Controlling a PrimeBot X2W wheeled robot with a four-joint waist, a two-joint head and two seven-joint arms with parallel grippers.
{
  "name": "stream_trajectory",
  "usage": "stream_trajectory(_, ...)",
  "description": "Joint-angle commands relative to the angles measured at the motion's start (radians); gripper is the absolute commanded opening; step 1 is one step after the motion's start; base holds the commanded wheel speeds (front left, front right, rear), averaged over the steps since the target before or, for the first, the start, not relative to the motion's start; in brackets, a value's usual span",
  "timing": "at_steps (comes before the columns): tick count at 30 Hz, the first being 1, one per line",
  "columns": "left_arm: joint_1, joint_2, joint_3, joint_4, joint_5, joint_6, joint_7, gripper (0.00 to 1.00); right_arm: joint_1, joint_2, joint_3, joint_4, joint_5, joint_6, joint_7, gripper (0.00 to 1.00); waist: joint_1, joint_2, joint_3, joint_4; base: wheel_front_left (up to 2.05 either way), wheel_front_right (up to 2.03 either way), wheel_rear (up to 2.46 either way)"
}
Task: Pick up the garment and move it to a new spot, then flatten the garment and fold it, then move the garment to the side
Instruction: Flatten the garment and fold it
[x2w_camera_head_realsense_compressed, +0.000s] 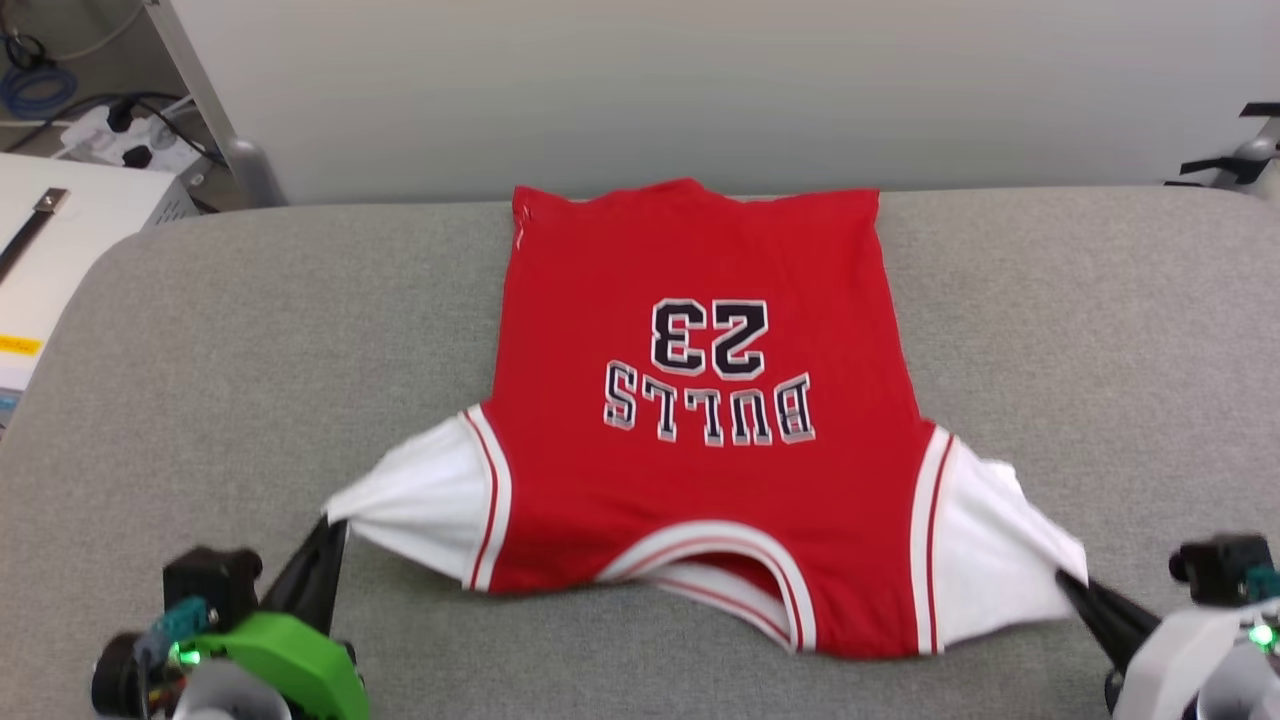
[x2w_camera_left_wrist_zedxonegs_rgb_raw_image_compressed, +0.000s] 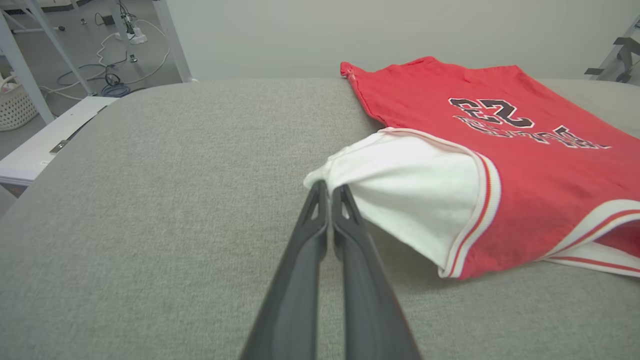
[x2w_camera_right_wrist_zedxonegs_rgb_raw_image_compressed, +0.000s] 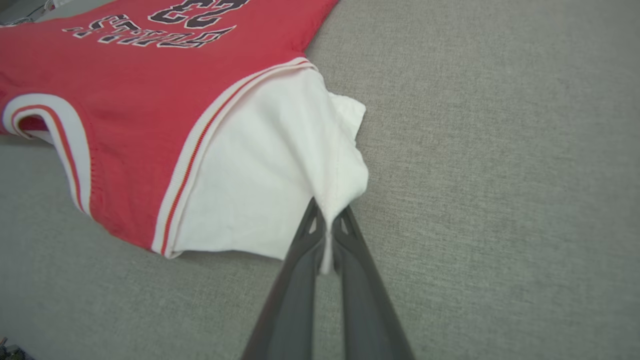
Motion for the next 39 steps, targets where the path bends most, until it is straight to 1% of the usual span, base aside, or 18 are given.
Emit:
stream_trajectory(1,0.039,-0.003,0.008,-0.006,-0.008,0.012,-0.006,0.00,0.046,-0.002,-0.010,-0.007,-0.004,-0.001,0.002,0.00,0.0001,0.0000,-0.028,0.005,0.00,0.00,0.00)
stream_trajectory(6,0.165,-0.023,0.038,-0.009,-0.031,0.034,-0.006,0.00,0.166,0.004,-0.055,-0.019,-0.024,-0.001,0.018,0.00,0.0001,0.0000,-0.049,0.000,0.00,0.00,0.00)
stream_trajectory(12,0.276,-0.033,0.050,0.009,-0.038,0.037,-0.006,0.00,0.287,0.011,-0.101,-0.016,-0.051,-0.001,0.052,0.00,0.0001,0.0000,-0.067,0.010,0.00,0.00,0.00)
stream_trajectory(15,0.297,-0.035,0.042,0.016,-0.028,0.034,-0.006,0.00,0.329,0.015,-0.125,-0.022,-0.059,-0.001,0.066,0.00,0.0001,0.0000,-0.067,0.020,0.00,0.00,0.00)
stream_trajectory(20,0.269,-0.062,0.043,0.016,-0.011,0.015,-0.006,0.00,0.348,0.039,-0.192,-0.054,-0.091,-0.001,0.093,0.00,0.0001,0.0000,-0.064,0.033,0.00,0.00,0.00)
stream_trajectory(21,0.261,-0.067,0.044,0.017,-0.007,0.011,-0.006,0.00,0.344,0.044,-0.211,-0.060,-0.101,-0.001,0.094,0.09,0.0001,0.0000,-0.062,0.034,0.00,0.00,0.00)
stream_trajectory(22,0.255,-0.070,0.043,0.018,-0.003,0.008,-0.006,0.00,0.341,0.049,-0.225,-0.065,-0.108,-0.001,0.098,0.45,0.0001,0.0000,-0.060,0.035,0.00,0.00,0.00)
stream_trajectory(23,0.246,-0.074,0.044,0.017,0.004,0.004,-0.006,0.00,0.335,0.053,-0.240,-0.078,-0.120,-0.001,0.101,1.00,0.0001,0.0000,-0.058,0.037,0.00,0.00,0.00)
stream_trajectory(26,0.224,-0.086,0.046,0.013,0.020,-0.002,-0.006,0.00,0.310,0.051,-0.306,-0.123,-0.144,-0.001,0.098,1.00,0.0001,0.0000,-0.043,0.040,0.00,0.00,0.00)
stream_trajectory(30,0.192,-0.109,0.059,-0.004,0.048,-0.011,-0.006,0.00,0.248,0.024,-0.432,-0.211,-0.189,-0.001,0.104,1.00,0.0001,0.0000,-0.010,0.051,0.00,0.00,0.00)
stream_trajectory(31,0.180,-0.119,0.067,-0.013,0.065,-0.013,-0.006,0.00,0.203,0.013,-0.498,-0.259,-0.209,-0.001,0.121,1.00,0.0001,0.0000,0.009,0.059,0.00,0.00,0.00)
stream_trajectory(33,0.165,-0.132,0.078,-0.027,0.083,-0.017,-0.006,0.00,0.151,0.001,-0.552,-0.309,-0.224,-0.001,0.156,1.00,0.0001,0.0000,0.035,0.070,0.00,0.00,0.00)
stream_trajectory(36,0.137,-0.151,0.088,-0.045,0.111,-0.025,-0.006,0.00,0.066,-0.019,-0.613,-0.373,-0.241,-0.001,0.225,1.00,0.0001,0.0000,0.089,0.095,0.00,0.00,0.00)
stream_trajectory(39,0.100,-0.178,0.105,-0.064,0.140,-0.035,-0.006,0.00,-0.036,-0.027,-0.654,-0.429,-0.262,-0.001,0.340,1.00,0.0001,0.0000,0.153,0.125,0.00,0.00,0.00)
